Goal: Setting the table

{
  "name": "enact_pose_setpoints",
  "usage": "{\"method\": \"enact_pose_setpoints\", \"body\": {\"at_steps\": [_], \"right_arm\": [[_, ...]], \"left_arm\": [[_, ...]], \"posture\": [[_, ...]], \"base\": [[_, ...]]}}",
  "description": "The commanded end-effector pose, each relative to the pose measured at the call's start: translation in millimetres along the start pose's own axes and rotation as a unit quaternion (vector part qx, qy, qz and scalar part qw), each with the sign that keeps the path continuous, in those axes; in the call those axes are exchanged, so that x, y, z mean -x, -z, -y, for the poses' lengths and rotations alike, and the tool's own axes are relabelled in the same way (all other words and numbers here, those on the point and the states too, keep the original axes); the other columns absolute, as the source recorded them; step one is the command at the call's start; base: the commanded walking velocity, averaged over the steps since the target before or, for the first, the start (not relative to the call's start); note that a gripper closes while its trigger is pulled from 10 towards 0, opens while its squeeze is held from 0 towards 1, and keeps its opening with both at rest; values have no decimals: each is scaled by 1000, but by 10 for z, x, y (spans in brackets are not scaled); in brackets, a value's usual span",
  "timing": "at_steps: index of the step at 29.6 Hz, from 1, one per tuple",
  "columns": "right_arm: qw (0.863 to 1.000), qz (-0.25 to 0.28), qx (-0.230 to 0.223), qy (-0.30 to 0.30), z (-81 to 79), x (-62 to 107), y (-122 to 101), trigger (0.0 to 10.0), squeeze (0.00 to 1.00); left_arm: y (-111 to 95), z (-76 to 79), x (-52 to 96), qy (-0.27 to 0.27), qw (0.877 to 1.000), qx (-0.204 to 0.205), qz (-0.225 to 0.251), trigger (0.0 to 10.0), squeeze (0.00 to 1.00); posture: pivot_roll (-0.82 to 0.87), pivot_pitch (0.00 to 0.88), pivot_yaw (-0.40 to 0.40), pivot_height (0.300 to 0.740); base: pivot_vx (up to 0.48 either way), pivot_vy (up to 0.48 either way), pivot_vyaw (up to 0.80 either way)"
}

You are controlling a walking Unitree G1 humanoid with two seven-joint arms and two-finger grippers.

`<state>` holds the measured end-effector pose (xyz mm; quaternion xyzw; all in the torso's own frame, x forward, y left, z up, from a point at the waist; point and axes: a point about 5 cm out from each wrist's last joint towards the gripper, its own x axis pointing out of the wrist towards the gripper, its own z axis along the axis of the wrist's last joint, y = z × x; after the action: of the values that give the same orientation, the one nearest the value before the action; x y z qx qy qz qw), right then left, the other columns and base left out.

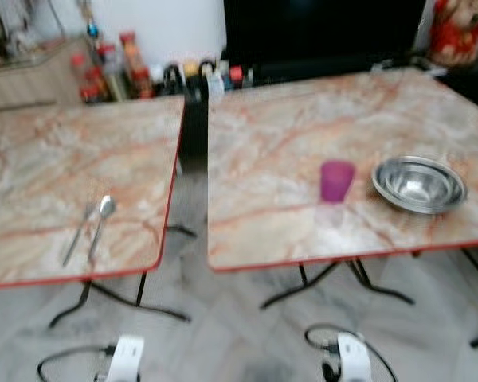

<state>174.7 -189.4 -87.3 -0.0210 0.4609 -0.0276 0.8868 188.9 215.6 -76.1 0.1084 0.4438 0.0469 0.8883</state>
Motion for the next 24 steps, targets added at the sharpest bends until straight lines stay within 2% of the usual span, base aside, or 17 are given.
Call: {"method": "enact_pose_setpoints", "body": {"at_steps": [1, 3, 14, 19, 24], "right_arm": [[1000, 9, -11, -15, -143, -13, -52, 10000, 0], [1000, 8, -12, -15, -143, -13, -51, 10000, 0], [1000, 7, -3, -11, -110, -11, -43, 10000, 0], [1000, 8, -11, -11, -109, -12, -47, 10000, 0], [1000, 4, -18, -13, -117, -6, -18, 10000, 0]], "left_arm": [[110, -136, 19, -21, 1000, 9, -18, 10000, 0], [110, -137, 19, -21, 1000, 10, -18, 10000, 0], [149, -148, 27, -30, 999, 26, -24, 10000, 0], [136, -130, 24, -28, 999, 26, -23, 10000, 0], [122, -121, 21, -28, 999, 29, -21, 10000, 0]], "posture": [[-35, 0, 57, 740], [-35, 0, 57, 740], [-33, 0, 47, 740], [-30, 0, 46, 740], [-28, 0, 44, 740]], "base": [[0, 476, 656], [0, 476, 656], [0, 479, 0], [0, 480, 661], [0, 480, 0]]}}
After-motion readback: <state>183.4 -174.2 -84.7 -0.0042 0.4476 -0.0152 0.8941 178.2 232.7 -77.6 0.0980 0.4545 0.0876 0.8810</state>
